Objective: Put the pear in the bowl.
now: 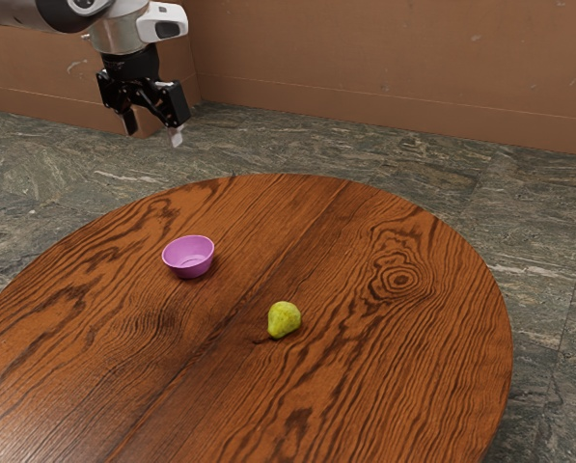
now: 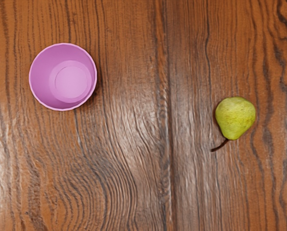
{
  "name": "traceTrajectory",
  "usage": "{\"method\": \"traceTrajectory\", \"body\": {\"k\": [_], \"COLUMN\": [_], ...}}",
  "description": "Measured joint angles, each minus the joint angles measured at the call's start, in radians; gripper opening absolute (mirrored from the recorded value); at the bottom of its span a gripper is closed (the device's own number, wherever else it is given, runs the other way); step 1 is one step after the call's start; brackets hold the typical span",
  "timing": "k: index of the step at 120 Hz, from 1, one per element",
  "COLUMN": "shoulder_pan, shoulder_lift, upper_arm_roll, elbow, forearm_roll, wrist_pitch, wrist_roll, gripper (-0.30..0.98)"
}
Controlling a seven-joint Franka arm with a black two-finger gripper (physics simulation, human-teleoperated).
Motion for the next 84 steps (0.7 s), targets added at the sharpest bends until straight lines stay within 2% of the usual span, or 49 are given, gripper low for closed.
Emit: {"method": "traceTrajectory", "body": {"k": [84], "shoulder_pan": [-0.001], "shoulder_lift": [0.002], "upper_arm_roll": [-0.011], "elbow": [0.000], "forearm_roll": [-0.001], "wrist_pitch": [-0.003], "wrist_roll": [-0.003], "gripper": [0.69]}}
